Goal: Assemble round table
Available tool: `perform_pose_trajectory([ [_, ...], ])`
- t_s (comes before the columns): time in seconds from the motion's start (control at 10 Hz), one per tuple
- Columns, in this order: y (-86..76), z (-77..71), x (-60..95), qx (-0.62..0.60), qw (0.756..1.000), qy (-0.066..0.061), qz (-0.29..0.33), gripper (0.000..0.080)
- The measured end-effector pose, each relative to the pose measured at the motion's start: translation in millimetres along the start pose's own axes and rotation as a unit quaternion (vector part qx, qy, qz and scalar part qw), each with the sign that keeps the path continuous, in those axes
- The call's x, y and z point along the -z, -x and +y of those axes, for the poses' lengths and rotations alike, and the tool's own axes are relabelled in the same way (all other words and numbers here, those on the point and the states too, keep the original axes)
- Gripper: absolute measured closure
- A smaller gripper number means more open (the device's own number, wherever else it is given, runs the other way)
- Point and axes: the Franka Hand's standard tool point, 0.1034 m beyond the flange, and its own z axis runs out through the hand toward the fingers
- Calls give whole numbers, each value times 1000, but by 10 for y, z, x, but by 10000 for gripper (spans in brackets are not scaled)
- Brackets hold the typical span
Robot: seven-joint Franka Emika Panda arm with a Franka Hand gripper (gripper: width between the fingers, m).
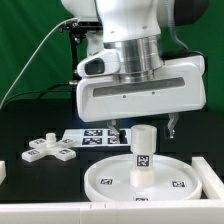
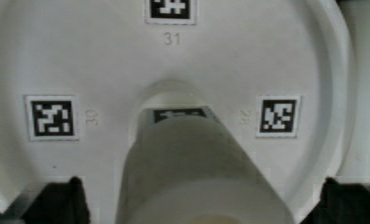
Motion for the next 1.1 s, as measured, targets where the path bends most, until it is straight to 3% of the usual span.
perform_pose_trajectory([
  [0.2,34,-15,-71,136,991,15,-9,151],
  [0.3,33,-10,-72,149,989,14,-9,151],
  [0.4,35,-10,-76,140,990,14,-9,151],
  [0.6,31,20,-72,132,991,15,-9,384],
  [1.1,-16,48,-79,-51,998,13,19,388],
])
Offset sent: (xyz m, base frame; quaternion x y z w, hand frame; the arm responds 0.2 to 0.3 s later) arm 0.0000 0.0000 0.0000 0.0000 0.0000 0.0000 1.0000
